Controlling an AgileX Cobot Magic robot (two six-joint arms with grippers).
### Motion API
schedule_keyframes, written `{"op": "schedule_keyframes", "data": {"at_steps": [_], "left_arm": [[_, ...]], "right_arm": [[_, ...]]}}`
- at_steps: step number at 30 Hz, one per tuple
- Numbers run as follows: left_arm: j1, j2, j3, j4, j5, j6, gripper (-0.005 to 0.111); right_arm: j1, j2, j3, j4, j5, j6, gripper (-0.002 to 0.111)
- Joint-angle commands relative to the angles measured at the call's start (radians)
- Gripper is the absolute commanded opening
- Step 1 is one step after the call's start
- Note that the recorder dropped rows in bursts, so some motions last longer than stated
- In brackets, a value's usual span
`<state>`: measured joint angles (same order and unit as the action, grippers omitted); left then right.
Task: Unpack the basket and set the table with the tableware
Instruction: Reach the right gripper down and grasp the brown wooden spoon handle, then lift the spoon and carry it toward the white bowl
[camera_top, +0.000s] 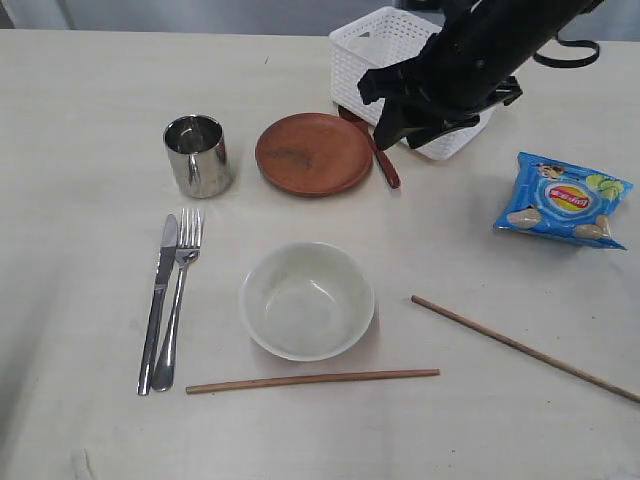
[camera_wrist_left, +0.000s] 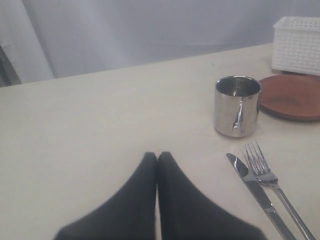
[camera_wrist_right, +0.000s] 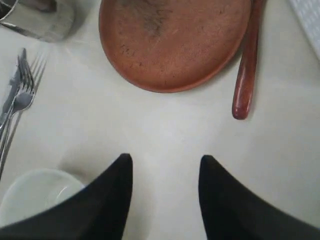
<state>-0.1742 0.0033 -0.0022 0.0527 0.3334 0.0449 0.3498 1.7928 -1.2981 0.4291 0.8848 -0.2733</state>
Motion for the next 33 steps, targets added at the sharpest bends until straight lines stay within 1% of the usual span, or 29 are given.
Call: {"op": "schedule_keyframes", "data": {"at_steps": [1,5,15,25,33], "left_arm": [[0.002,-0.003,0.002,-0.001,-0.004,0.000,0.000],[0.002,-0.003,0.002,-0.001,-0.004,0.000,0.000],[0.002,-0.003,0.002,-0.001,-0.004,0.000,0.000],[0.002,-0.003,0.002,-0.001,-0.004,0.000,0.000],[0.002,-0.003,0.002,-0.001,-0.004,0.000,0.000]], "right_arm": [[0.004,0.069,0.006,-0.014,-0.078,0.023,0.041],[0.004,0.135,0.006,-0.037,-0.083,0.017,0.041],[0.004,0.215,0.006,-0.066,-0.267,-0.004,0.041],[0.004,0.272,0.006,-0.062,-0.304,-0.004,0.041],[0.004,0.285,0.006,-0.086,-0.382,-0.004,0.041]]}}
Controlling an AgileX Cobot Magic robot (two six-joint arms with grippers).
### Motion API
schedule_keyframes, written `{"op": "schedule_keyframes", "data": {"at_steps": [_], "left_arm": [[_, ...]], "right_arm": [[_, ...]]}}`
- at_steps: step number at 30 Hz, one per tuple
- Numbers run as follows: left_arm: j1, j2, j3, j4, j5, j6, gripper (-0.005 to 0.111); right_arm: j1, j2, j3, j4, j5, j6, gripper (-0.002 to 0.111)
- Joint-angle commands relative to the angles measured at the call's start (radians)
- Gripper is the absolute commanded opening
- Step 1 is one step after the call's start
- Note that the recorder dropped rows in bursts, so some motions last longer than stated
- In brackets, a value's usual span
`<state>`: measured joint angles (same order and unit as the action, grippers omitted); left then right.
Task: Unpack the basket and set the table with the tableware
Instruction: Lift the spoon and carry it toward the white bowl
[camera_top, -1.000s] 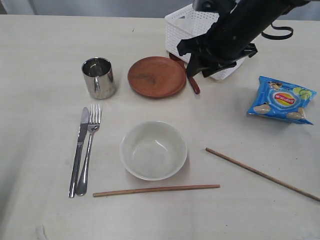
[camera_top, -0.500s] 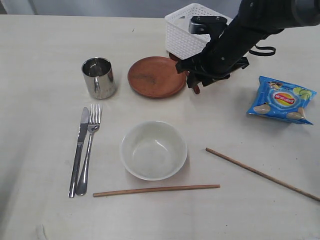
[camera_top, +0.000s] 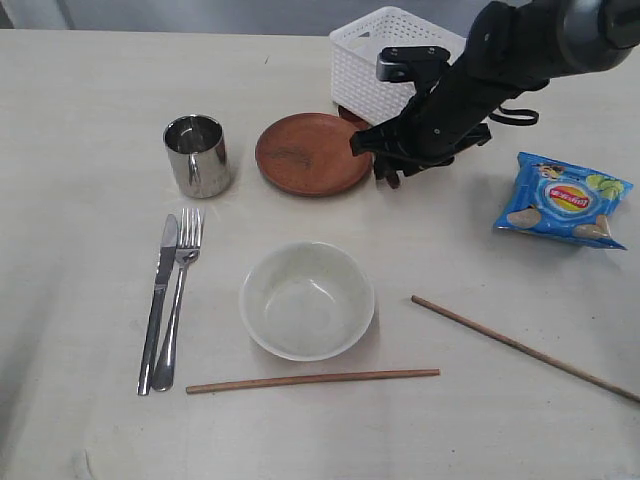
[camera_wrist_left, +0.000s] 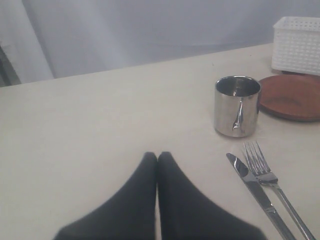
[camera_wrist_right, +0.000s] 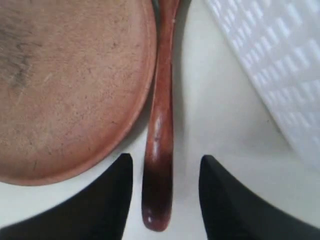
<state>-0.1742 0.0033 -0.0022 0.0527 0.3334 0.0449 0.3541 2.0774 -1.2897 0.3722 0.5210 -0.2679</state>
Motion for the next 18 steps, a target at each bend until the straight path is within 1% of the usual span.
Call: {"op": "schedule_keyframes", "data": {"at_steps": [1,3,11,12,13,14,15,16,18], "left_arm": [[0.002,-0.003,0.002,-0.001,-0.004,0.000,0.000],[0.002,-0.003,0.002,-0.001,-0.004,0.000,0.000],[0.002,-0.003,0.002,-0.001,-0.004,0.000,0.000],[0.002,-0.003,0.002,-0.001,-0.004,0.000,0.000],[0.002,-0.003,0.002,-0.001,-0.004,0.000,0.000],[0.002,-0.003,0.002,-0.001,-0.004,0.000,0.000],[0.002,-0.003,0.002,-0.001,-0.004,0.000,0.000],[0.002,-0.003,0.002,-0.001,-0.004,0.000,0.000],[0.002,-0.003,0.002,-0.001,-0.004,0.000,0.000]], "right_arm": [[-0.003,0.000,-0.002,-0.073,-0.016,0.004,0.039],[-0.003,0.000,-0.002,-0.087,-0.004,0.018,0.037],[0.023,0.000,-0.002,-0.094,-0.030,0.009,0.036],[0.023,0.000,-0.002,-0.094,-0.036,0.009,0.033],[0.023,0.000,-0.002,-0.094,-0.038,0.009,0.028],[0.023,0.000,-0.002,-0.094,-0.038,0.009,0.019],[0.019,0.000,-0.002,-0.097,-0.038,0.009,0.004],[0.017,0.000,-0.002,-0.102,-0.040,0.011,0.000],[0.017,-0.002,-0.002,-0.112,-0.040,0.011,-0.001]]}}
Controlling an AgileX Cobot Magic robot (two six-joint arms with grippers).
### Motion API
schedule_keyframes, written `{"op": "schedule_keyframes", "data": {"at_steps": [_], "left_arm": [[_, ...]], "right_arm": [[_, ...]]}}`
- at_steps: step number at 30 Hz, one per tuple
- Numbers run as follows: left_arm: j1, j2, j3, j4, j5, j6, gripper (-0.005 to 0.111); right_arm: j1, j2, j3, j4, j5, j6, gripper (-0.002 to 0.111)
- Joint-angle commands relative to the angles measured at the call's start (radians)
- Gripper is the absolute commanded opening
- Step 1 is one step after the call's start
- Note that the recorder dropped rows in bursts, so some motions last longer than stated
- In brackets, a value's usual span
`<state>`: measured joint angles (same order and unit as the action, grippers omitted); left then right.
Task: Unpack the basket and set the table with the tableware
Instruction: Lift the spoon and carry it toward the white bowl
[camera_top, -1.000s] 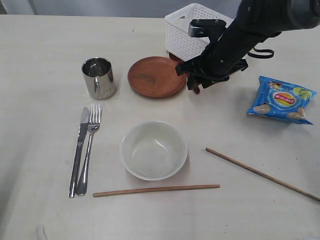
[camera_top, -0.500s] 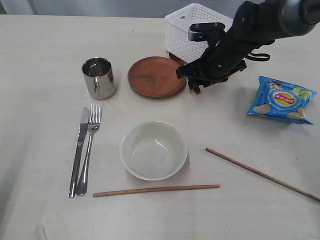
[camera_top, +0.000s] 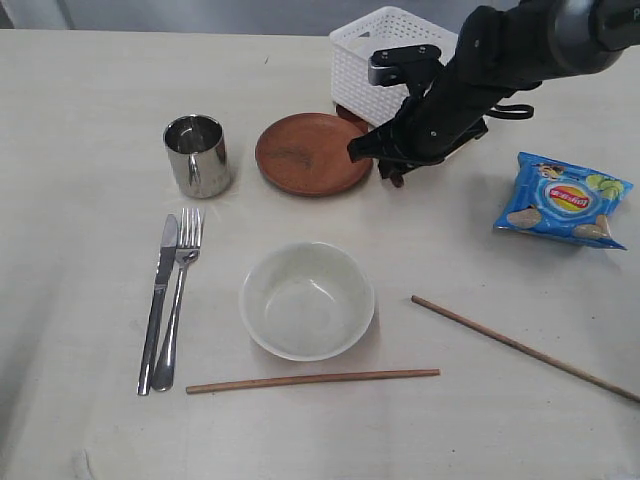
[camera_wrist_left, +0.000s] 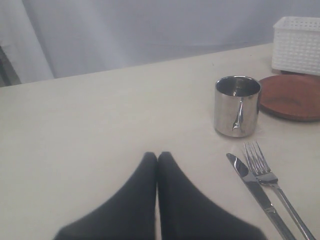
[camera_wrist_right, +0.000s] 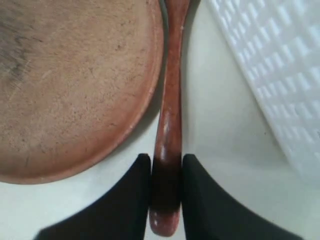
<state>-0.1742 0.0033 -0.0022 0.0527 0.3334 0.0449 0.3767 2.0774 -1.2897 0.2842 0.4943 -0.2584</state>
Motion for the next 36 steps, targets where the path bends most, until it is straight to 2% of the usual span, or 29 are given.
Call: {"op": "schedule_keyframes", "data": {"at_steps": [1,10,17,23,36], "left_arm": [[0.002,-0.003,0.002,-0.001,-0.004,0.000,0.000],[0.002,-0.003,0.002,-0.001,-0.004,0.000,0.000],[0.002,-0.003,0.002,-0.001,-0.004,0.000,0.000],[0.002,-0.003,0.002,-0.001,-0.004,0.000,0.000],[0.002,-0.003,0.002,-0.001,-0.004,0.000,0.000]], "right_arm": [[-0.006,-0.003,-0.002,-0.024,-0.012,0.001,-0.001],[-0.032,-0.084,-0.002,-0.178,0.040,0.157,-0.001],[-0.024,-0.117,-0.002,-0.178,0.229,0.112,-0.001],[-0.026,-0.155,-0.002,-0.184,0.291,0.112,-0.001],[-0.026,-0.191,-0.097,-0.318,0.583,0.128,-0.001]]}}
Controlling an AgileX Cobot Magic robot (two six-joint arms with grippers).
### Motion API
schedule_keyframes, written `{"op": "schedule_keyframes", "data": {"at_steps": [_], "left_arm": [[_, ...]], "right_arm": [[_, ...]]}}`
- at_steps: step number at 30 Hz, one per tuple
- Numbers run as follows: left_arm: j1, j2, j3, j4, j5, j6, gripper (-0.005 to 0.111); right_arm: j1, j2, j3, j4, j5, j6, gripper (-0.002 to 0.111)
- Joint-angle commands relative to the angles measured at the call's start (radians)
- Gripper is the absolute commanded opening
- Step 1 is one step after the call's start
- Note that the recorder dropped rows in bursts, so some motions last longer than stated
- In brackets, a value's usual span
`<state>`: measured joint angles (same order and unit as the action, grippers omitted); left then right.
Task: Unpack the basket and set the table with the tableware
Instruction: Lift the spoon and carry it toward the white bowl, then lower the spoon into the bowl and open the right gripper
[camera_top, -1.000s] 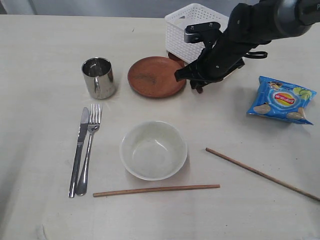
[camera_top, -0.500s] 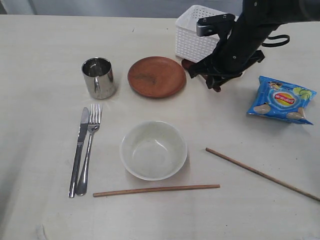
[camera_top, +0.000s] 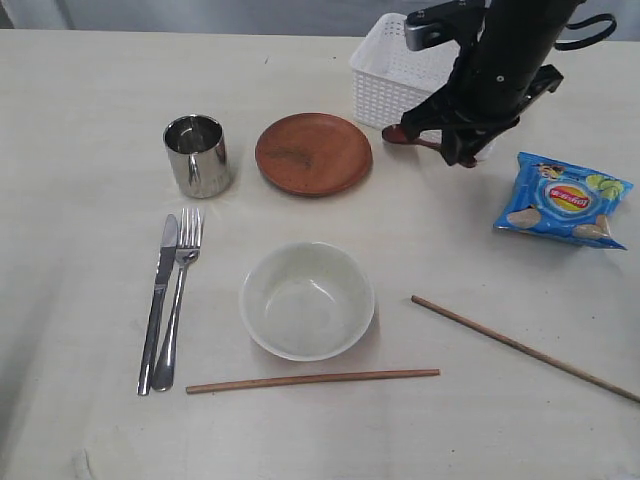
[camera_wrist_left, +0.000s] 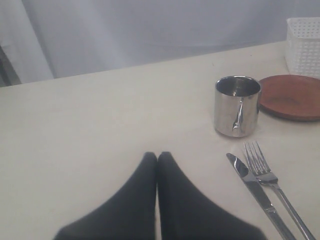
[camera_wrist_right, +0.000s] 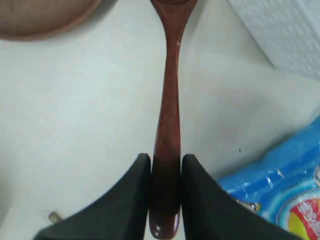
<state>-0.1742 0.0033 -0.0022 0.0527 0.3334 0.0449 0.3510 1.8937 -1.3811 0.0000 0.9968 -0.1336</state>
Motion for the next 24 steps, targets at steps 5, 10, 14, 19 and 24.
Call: {"op": "schedule_keyframes", "data": {"at_steps": [5,10,14,19,24], "left_arm": [[0.002,-0.003,0.002,-0.001,-0.004,0.000,0.000],[0.002,-0.003,0.002,-0.001,-0.004,0.000,0.000],[0.002,-0.003,0.002,-0.001,-0.004,0.000,0.000],[0.002,-0.003,0.002,-0.001,-0.004,0.000,0.000],[0.002,-0.003,0.002,-0.001,-0.004,0.000,0.000]], "right_arm": [[0.027,-0.045,-0.005,0.000,0.106,-0.009,-0.001],[0.082,-0.133,-0.005,0.000,0.141,-0.011,-0.001],[0.142,-0.239,0.014,0.000,0.192,-0.011,-0.001],[0.292,-0.399,0.178,0.040,0.185,-0.013,-0.001],[0.462,-0.423,0.338,0.070,0.097,-0.103,-0.001]]}}
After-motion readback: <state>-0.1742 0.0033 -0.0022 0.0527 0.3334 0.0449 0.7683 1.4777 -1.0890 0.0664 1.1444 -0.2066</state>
